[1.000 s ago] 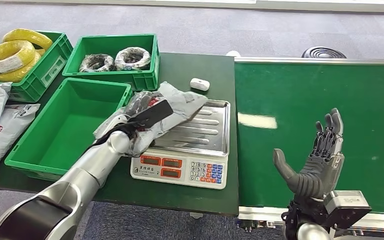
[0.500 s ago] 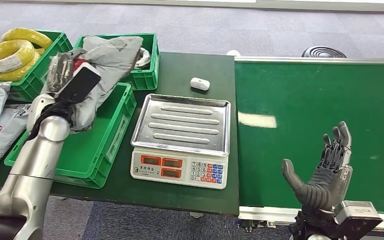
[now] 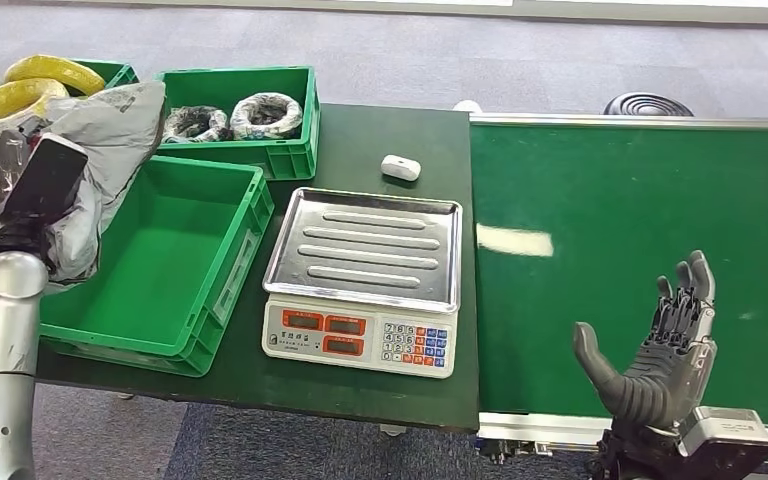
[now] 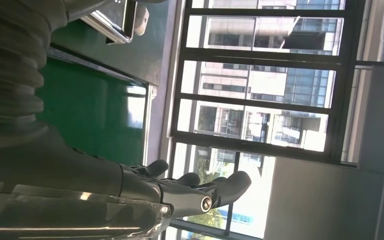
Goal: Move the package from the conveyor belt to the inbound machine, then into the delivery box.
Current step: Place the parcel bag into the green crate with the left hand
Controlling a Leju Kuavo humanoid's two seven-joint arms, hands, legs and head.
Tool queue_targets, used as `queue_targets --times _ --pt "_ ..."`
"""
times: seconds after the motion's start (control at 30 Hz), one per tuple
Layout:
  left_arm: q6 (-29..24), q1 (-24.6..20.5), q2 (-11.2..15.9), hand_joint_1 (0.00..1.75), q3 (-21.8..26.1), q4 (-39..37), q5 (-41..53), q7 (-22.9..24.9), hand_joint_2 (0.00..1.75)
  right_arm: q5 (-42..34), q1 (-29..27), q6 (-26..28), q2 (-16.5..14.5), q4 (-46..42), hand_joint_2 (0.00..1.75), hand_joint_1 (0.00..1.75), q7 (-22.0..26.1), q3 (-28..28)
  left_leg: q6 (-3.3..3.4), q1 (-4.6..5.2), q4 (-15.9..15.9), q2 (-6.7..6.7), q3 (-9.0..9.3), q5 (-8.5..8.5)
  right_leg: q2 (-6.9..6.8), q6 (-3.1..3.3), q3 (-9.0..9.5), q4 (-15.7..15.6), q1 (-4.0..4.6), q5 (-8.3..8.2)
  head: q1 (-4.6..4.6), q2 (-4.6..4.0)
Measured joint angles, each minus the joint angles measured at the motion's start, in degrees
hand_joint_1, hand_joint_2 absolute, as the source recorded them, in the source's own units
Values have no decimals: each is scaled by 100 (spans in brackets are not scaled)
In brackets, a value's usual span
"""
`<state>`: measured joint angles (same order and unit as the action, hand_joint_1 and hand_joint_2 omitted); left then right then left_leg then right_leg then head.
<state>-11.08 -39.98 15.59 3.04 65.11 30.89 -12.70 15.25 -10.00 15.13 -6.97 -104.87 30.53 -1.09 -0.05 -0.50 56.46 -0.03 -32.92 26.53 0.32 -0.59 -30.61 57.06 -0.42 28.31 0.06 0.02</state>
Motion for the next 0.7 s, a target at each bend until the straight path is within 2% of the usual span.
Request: queue_targets --times 0.13,0.27,0.37,0.57,0.7 --pt "227 2 3 0 112 -260 -23 -80 175 28 10 -1 -37 -7 175 0 -16 -3 0 0 0 1 0 0 0 0 0 0 0 -1 0 0" --pt "634 19 -40 0 190 -427 -311 -358 175 39 37 -12 -48 -11 175 0 -35 -7 0 0 0 1 0 0 0 0 -2 0 1 -1 0 0" --pt "743 20 -75 0 237 -481 -471 -495 175 42 51 -17 -52 -11 175 0 -39 -11 -1 0 0 1 0 0 0 0 -2 0 1 -1 0 0" --pt "609 70 -161 0 371 -410 -1152 -1042 175 21 63 -18 -62 -11 175 0 -39 -20 0 0 0 1 1 0 0 0 -1 1 1 -1 0 -1" --pt "377 396 -308 0 445 241 -1782 -1509 175 -33 59 -18 -70 -10 175 0 -21 -20 -1 1 0 2 1 0 1 0 -1 0 0 -1 0 -1"
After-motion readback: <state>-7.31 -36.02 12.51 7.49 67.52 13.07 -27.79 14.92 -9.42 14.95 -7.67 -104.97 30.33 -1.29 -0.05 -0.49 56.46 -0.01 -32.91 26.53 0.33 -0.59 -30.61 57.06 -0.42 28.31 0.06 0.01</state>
